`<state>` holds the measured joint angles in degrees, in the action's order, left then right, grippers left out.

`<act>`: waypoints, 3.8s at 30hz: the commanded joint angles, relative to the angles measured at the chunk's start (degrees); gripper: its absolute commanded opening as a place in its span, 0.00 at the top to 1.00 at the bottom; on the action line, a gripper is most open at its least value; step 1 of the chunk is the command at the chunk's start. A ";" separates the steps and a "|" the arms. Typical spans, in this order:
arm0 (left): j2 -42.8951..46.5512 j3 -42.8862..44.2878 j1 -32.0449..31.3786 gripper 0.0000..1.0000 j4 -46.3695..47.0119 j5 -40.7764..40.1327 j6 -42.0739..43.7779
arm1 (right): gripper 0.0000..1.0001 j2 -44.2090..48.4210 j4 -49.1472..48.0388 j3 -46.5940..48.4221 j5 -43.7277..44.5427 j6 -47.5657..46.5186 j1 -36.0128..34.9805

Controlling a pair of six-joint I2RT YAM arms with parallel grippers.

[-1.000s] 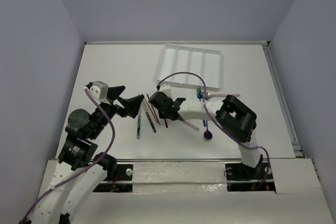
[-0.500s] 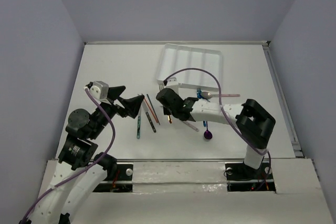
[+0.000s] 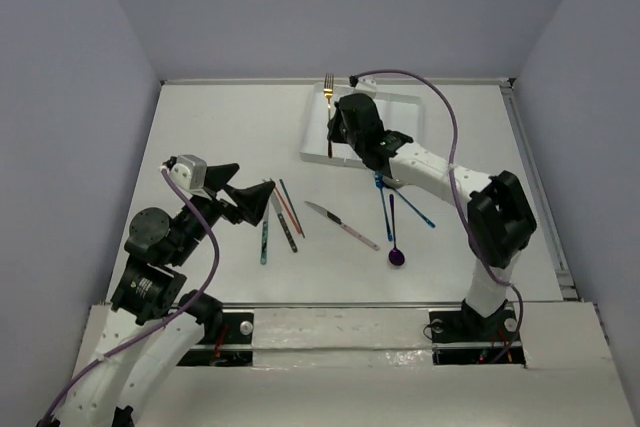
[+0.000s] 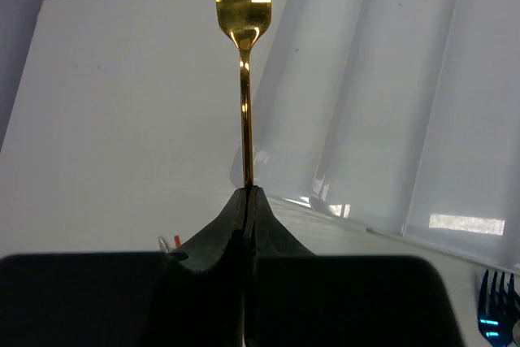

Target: Sort the eating utensils into containers

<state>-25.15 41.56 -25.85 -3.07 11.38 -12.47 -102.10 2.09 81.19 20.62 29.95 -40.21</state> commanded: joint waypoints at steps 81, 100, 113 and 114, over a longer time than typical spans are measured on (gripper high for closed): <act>5.28 0.45 -6.32 0.01 1.49 -0.30 1.40 | 0.59 5.51 20.15 -23.18 -25.62 -19.58 21.75; 4.84 0.36 -6.32 0.01 1.66 0.22 1.39 | 1.00 6.65 22.25 -19.84 -27.30 -19.76 18.06; 4.49 0.45 -5.79 0.01 1.84 0.75 1.13 | 1.00 11.08 13.23 -13.52 -31.94 -10.63 12.09; 4.49 0.45 -5.79 0.01 1.84 0.75 1.22 | 1.00 9.48 10.33 -12.12 -32.05 -9.49 11.47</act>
<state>-20.08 41.56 -31.77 -3.53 11.18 -11.81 -88.60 23.66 64.36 -6.83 14.70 -26.79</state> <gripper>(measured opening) 0.991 0.011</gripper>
